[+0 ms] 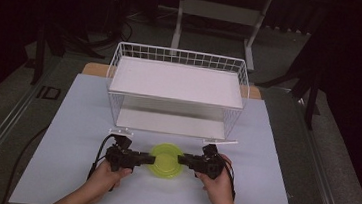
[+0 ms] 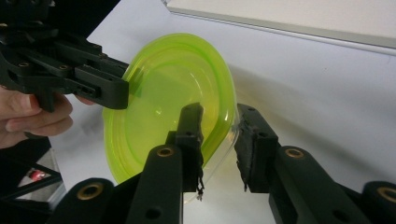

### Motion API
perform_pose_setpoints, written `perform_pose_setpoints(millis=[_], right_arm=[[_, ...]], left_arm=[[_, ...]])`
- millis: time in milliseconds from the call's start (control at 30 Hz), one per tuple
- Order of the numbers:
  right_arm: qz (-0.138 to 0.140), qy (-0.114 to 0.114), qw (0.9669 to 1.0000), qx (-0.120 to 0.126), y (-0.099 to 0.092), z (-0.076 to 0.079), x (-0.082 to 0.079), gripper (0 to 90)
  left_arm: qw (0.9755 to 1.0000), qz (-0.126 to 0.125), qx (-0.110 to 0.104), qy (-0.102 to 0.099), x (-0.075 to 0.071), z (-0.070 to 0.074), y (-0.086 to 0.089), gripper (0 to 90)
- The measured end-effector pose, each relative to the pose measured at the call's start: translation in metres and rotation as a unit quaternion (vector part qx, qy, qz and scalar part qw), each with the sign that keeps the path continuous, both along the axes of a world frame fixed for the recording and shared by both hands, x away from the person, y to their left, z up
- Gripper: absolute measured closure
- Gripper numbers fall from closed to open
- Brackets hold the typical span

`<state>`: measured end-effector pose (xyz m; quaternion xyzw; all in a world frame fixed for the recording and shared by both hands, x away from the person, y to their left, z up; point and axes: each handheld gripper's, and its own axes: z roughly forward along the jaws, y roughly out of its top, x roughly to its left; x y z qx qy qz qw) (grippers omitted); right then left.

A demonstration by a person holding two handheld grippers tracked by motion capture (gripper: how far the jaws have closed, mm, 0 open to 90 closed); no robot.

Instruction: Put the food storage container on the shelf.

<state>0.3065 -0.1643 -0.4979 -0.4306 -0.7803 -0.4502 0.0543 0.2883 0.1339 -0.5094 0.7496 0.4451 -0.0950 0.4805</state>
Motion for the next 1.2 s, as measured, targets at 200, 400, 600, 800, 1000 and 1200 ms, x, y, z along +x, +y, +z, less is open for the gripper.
perform_pose_setpoints(millis=[200, 400, 600, 800, 1000, 1200], right_arm=[[-0.006, -0.008, 1.0000, 0.001, 0.001, 0.005, -0.009, 77.9], [-0.013, -0.027, 0.9994, -0.013, 0.003, 0.013, -0.011, 79.9], [-0.022, -0.041, 0.9988, -0.015, 0.005, 0.022, -0.005, 79.9], [-0.033, -0.054, 0.9979, -0.010, 0.004, 0.029, 0.004, 79.9], [-0.050, -0.070, 0.9963, -0.004, 0.003, 0.033, 0.014, 79.8], [-0.065, -0.075, 0.9950, 0.001, 0.003, 0.034, 0.027, 79.8]], left_arm=[[0.9998, 0.005, -0.017, 0.007, -0.005, 0.003, 0.003, 79.5], [0.9998, 0.007, -0.002, -0.017, -0.006, 0.013, 0.002, 82.7], [0.9996, 0.020, -0.005, -0.021, 0.002, 0.020, 0.002, 83.0], [0.9989, 0.034, -0.026, -0.021, 0.012, 0.022, 0.002, 83.1], [0.9975, 0.054, -0.035, -0.029, 0.023, 0.024, -0.001, 83.0], [0.9951, 0.075, -0.057, -0.031, 0.037, 0.020, -0.001, 82.9]])
